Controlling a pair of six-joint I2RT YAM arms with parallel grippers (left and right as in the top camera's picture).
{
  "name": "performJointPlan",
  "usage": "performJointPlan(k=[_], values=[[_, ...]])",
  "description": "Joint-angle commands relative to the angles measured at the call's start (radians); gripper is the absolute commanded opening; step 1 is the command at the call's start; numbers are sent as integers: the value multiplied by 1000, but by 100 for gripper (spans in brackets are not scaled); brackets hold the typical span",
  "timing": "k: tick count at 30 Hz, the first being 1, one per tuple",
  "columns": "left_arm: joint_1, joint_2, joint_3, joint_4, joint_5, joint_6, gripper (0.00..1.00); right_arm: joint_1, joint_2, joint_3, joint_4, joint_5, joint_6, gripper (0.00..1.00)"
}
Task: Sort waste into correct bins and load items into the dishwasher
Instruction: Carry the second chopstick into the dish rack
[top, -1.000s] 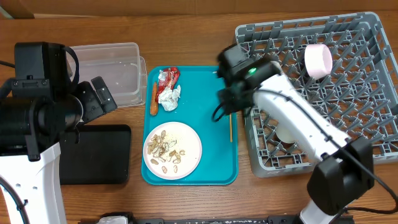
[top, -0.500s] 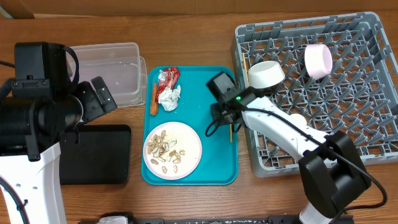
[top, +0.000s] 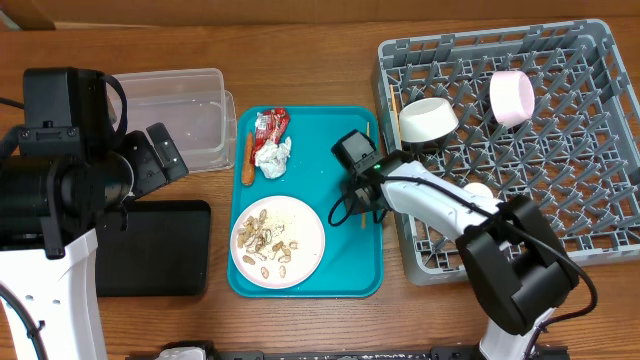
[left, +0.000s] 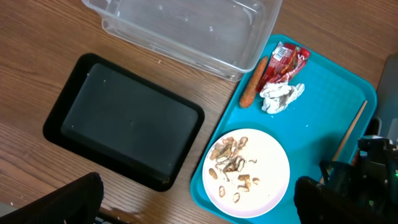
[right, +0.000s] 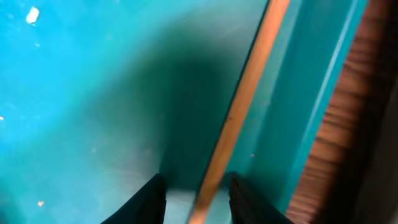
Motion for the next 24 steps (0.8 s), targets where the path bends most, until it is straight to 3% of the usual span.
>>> performJointPlan(k=[1, 8, 20, 24], values=[[6, 4, 2, 1, 2, 15, 100, 13, 49, -11, -12, -8, -2, 30], [6, 4, 2, 2, 2, 15, 100, 18, 42, 68, -143, 15, -29, 5], [6, 4, 2, 1, 2, 15, 100, -9, -106, 460, -361, 39, -34, 4], [6, 4, 2, 1, 2, 15, 100, -76, -146, 510, -351, 49, -151, 4]])
